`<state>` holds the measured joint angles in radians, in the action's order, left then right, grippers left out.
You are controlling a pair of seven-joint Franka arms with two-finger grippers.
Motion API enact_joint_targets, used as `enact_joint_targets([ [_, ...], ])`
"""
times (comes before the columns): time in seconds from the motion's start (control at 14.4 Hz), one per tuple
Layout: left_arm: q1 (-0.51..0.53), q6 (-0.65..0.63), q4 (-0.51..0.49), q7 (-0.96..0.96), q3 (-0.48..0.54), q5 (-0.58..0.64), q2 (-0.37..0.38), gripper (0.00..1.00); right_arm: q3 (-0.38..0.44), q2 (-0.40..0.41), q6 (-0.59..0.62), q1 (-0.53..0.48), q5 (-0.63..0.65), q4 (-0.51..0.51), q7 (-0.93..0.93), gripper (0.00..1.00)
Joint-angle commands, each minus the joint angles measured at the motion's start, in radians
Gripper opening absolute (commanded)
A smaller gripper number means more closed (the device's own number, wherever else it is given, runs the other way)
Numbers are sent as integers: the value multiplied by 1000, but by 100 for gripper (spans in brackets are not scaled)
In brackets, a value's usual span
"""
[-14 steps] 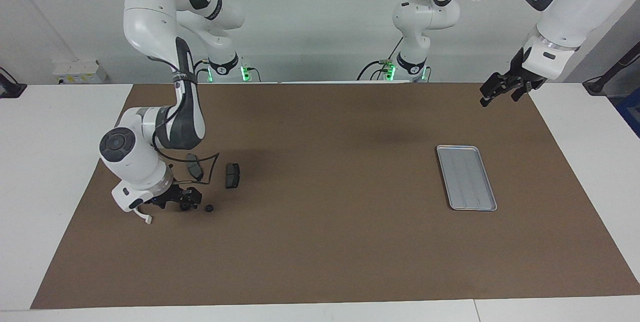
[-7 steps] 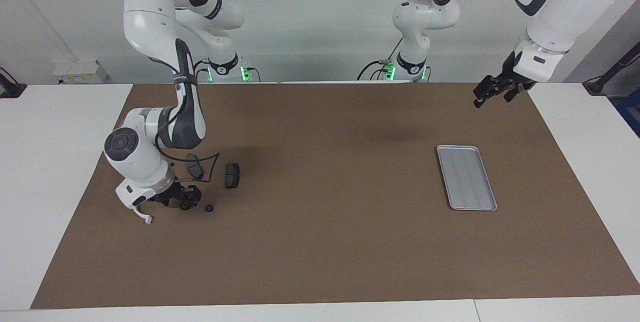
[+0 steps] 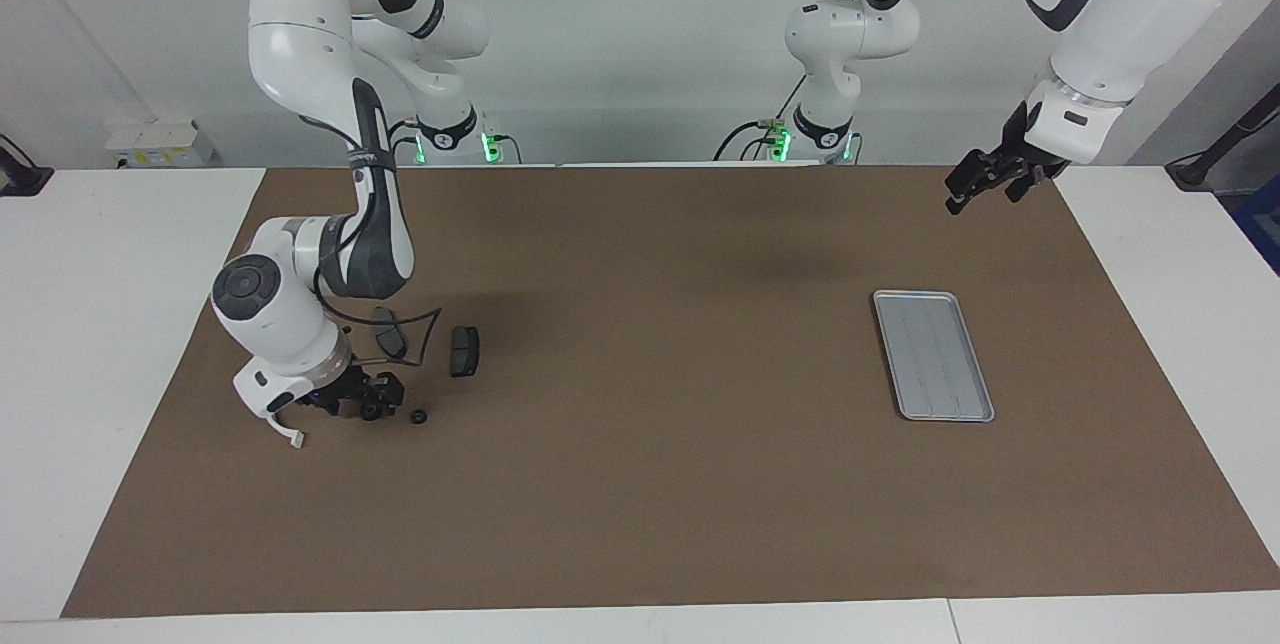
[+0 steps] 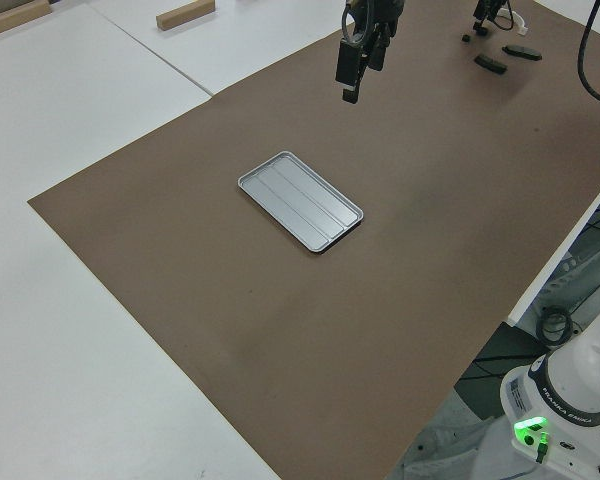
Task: Pick bearing gear from pile to tray
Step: 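Lower the right gripper and grasp the farther black bearing gear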
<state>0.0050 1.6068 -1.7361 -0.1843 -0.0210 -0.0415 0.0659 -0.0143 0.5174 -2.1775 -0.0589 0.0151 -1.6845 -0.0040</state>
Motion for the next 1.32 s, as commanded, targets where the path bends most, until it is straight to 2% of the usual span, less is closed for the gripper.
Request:
enact_joint_targets([
  [0.0,-11,30,-43,-14,0,8,34,100,-9,-20,-37,-9,-21,-46,-21,92],
  [0.35,-22,25,-42,-14,-8,8,34,100,-9,-17,-59,-9,-20,-56,-22,92],
  [0.42,-17,25,-42,-11,-10,8,34,100,-9,-19,-62,-9,-20,-60,-22,88],
  [0.49,-16,25,-43,-9,-8,8,34,100,-9,-19,-62,-9,-20,-61,-22,79],
  [0.63,-11,27,-43,-9,-10,8,34,100,-9,-19,-62,-9,-20,-61,-22,53],
  [0.84,-8,27,-43,-9,-8,8,34,100,-9,-19,-62,-9,-20,-61,-25,27],
  [0.97,-7,30,-43,-9,-8,8,34,100,-7,-19,-62,-10,-20,-61,-25,14],
  [1.18,-2,28,-43,-9,-7,8,34,100,-7,-19,-62,-10,-18,-58,-25,4],
  [1.25,-2,28,-43,-9,-8,8,34,100,-7,-20,-59,-10,-18,-55,-25,4],
])
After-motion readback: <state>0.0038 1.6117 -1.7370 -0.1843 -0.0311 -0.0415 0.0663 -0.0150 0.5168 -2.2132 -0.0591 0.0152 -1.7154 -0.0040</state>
